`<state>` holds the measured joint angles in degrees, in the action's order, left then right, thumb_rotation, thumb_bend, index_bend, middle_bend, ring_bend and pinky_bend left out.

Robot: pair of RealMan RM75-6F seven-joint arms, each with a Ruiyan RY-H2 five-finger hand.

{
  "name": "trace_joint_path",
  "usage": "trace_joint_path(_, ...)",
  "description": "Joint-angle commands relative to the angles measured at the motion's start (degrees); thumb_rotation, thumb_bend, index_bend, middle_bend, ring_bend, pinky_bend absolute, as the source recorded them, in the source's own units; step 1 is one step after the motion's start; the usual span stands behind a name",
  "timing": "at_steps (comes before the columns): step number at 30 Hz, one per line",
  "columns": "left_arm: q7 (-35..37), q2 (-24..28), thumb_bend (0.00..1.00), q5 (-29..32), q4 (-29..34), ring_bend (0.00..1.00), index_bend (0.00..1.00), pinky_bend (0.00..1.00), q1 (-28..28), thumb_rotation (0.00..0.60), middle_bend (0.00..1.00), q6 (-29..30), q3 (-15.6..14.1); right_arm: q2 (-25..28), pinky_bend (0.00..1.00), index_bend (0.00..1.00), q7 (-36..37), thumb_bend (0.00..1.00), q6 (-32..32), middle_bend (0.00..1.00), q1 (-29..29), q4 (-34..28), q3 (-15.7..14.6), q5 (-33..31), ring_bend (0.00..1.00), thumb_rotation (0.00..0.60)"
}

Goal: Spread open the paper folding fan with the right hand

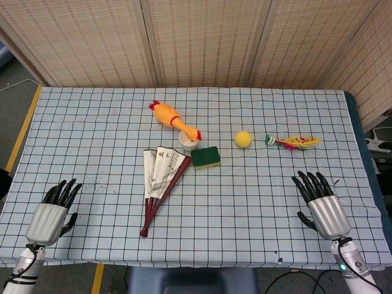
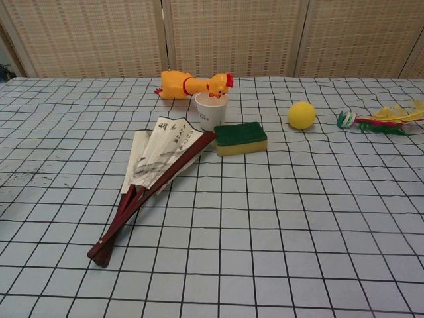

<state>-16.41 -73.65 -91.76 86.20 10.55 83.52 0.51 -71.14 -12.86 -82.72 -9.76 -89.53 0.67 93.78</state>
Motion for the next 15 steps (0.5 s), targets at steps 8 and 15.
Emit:
trace_joint_path(8, 2.2, -1.6, 0.42, -1.6, -3.3, 0.00, 0.00, 0.16, 0.3, 0.600, 0.00, 1.8, 0.5, -6.2, 0.00, 0.06, -2.0, 0.16, -1.3, 0.00, -1.9, 5.4, 0.9, 3.6, 0.00, 0.600)
trace_joint_path(15, -1.6, -2.1, 0.42, 0.5, -2.9, 0.00, 0.00, 0.16, 0.4, 0.600, 0.00, 0.4, 1.0, -12.3, 0.00, 0.20, -7.2, 0.16, 9.1, 0.00, -9.4, 9.2, 2.0, 4.7, 0.00, 0.600)
